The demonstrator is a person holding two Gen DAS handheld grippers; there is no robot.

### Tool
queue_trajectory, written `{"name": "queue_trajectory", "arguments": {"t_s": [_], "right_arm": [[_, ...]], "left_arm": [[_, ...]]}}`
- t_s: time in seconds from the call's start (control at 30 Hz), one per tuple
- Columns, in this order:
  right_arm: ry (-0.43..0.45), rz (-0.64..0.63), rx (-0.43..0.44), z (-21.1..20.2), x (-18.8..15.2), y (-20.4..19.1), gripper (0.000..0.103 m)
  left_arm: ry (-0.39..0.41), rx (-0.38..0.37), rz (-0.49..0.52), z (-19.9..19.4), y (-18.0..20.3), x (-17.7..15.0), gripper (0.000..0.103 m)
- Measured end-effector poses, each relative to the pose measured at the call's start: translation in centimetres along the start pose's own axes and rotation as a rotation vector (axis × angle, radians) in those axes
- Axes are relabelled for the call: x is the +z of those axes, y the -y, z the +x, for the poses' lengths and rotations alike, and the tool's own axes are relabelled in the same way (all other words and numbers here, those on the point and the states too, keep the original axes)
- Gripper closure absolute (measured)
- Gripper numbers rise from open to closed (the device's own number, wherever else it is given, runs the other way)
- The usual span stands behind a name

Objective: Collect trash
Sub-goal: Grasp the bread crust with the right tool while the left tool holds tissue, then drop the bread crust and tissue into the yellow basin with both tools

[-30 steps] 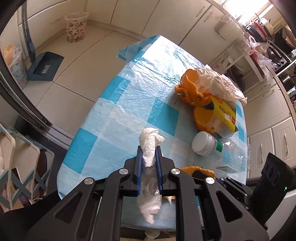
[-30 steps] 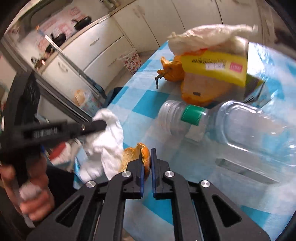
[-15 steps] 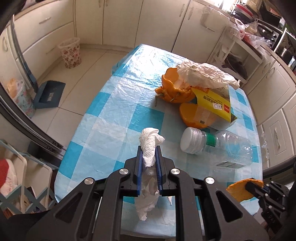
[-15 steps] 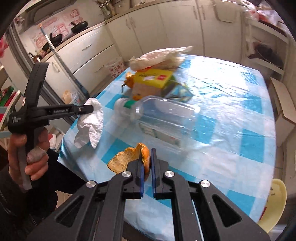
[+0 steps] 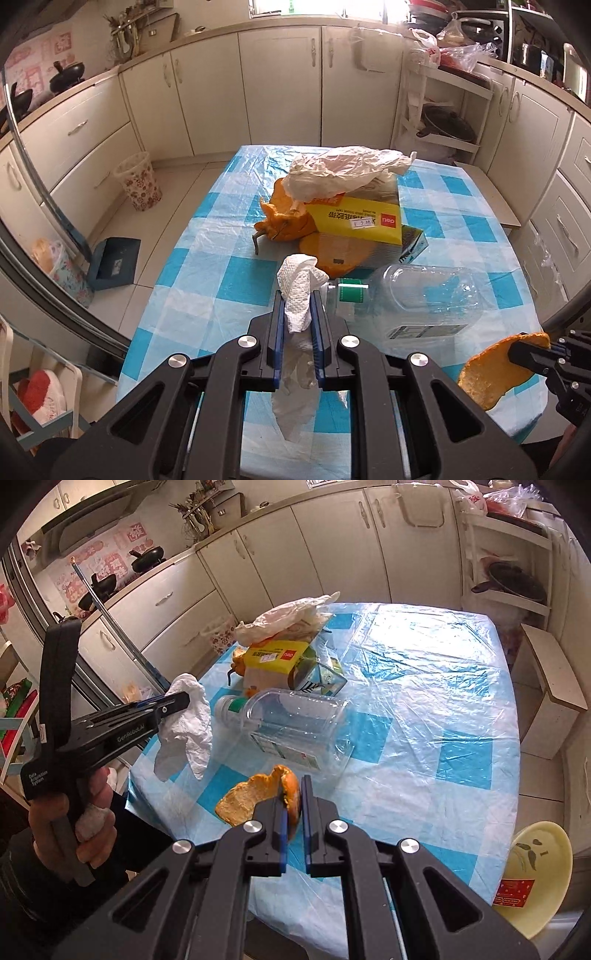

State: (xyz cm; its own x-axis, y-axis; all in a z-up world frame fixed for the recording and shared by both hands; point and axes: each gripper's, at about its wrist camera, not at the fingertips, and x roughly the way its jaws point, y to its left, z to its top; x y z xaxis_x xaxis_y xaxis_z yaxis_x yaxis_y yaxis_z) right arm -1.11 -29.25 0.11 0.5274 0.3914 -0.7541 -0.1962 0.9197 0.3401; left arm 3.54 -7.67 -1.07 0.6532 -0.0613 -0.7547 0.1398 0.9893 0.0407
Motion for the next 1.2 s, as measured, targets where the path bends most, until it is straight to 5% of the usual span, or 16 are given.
{"name": "queue_trajectory", "arguments": {"t_s": [0.33,0.57,0.87,1.13,1.2], "right_arm": [[0.071,0.032,-0.036,-2.7,0.8,1.5,0.096],[0.084,0.013,-0.202,-6.6,1.8,5.9,0.096],[-0.043,0.259,-0.437,-10.0,-2.7,19.7,0.096],[-0.246,0.455,-0.494,-5.9,-7.9,27.7,0.095],[-0.279,0.474,-0.501,-5.3,-8.9,28.6,0.084]], "left_arm": [[0.064,-0.143,0.007,-1.9,1.9,0.0,0.091],[0.086,-0.281,0.030,-3.9,5.6,0.6,0.091],[0.020,-0.446,0.119,-4.7,17.0,-0.3,0.090],[-0.102,-0.553,0.147,-2.5,27.3,-1.9,0.090],[-0.149,-0.563,0.140,-1.3,29.4,-2.6,0.091]]}}
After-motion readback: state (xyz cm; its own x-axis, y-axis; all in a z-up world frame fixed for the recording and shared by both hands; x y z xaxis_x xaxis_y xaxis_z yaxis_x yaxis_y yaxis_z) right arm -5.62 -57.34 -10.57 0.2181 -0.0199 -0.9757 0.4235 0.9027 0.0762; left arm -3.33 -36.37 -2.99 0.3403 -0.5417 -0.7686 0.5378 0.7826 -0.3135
